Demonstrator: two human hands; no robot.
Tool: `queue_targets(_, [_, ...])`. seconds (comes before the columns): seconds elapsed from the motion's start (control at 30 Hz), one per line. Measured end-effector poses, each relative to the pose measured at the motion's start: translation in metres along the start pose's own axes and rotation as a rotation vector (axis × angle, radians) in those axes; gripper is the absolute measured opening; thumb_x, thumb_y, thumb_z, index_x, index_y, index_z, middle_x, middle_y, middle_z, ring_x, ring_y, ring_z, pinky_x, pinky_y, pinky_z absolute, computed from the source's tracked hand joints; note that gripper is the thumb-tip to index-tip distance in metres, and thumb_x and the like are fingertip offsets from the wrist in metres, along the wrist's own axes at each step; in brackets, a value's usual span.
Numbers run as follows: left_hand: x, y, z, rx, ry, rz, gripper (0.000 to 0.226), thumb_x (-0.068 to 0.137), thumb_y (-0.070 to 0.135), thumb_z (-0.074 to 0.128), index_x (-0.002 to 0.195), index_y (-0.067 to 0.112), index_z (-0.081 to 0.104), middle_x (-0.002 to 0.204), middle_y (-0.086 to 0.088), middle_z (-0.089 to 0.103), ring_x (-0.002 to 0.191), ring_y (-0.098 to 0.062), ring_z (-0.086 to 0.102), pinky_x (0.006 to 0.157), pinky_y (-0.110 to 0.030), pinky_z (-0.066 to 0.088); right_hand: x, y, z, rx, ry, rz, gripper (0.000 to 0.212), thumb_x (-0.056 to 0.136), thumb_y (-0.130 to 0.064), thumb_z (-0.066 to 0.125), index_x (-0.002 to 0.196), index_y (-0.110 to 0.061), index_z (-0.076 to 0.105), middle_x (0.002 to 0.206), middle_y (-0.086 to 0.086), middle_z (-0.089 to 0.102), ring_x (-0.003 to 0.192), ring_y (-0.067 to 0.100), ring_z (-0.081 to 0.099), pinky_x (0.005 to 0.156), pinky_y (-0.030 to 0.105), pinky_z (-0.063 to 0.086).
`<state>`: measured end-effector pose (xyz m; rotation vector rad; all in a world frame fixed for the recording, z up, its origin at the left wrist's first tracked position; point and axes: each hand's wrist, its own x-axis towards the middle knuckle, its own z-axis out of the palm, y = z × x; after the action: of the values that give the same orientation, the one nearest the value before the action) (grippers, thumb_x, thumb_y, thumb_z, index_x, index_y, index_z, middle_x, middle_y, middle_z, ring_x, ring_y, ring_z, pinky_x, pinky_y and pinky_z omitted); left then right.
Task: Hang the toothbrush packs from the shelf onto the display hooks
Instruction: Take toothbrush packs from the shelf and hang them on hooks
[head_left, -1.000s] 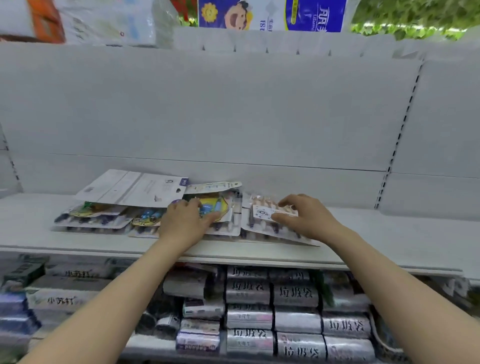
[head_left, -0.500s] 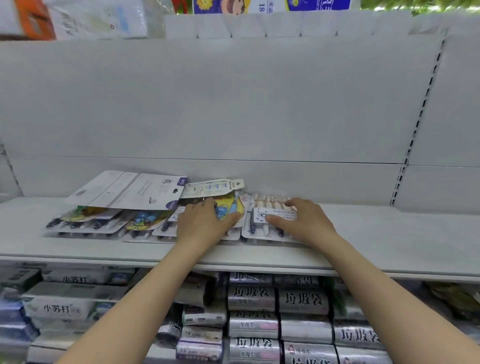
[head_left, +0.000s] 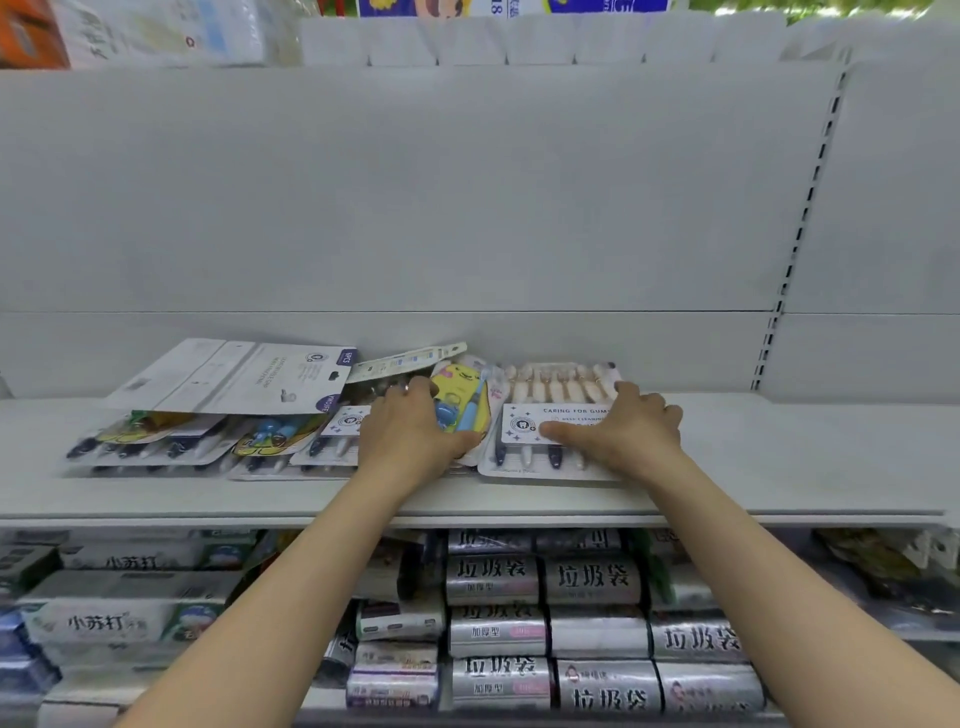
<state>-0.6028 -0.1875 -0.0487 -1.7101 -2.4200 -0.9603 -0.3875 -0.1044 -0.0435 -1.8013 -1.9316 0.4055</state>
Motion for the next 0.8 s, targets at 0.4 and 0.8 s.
queue_targets(0.4, [-0.015,-0.001,0.009,-0.473,0.024,-0.037,0.059,0.075,0.046,0.079,0.126,0.023,0.060,0.126,-0.005,0.052,0.100,-0.017,0.056,0.095,-0.033,0.047,-0.028,0.028,-0.034,0.917,-0.069,0.259,0.032,0.077,-0.006,0.084,0.102,0.002,0.065,0.089,0.016,0.075,0.068,0.026,0.073,0.048,0.028,0.056])
queue_targets(0.8, [-0.039,-0.025,0.003,-1.019,0.087,-0.082,0.033,0.084,0.011,0.076,0.095,0.033,0.054,0.105,-0.004,0.066,0.090,-0.024,0.067,0.072,-0.033,0.055,-0.072,0.035,-0.033,1.145,0.203,0.168,0.032,0.091,-0.009,0.071,0.121,-0.013,0.063,0.105,0.009,0.074,0.085,0.022,0.074,0.069,0.038,0.061])
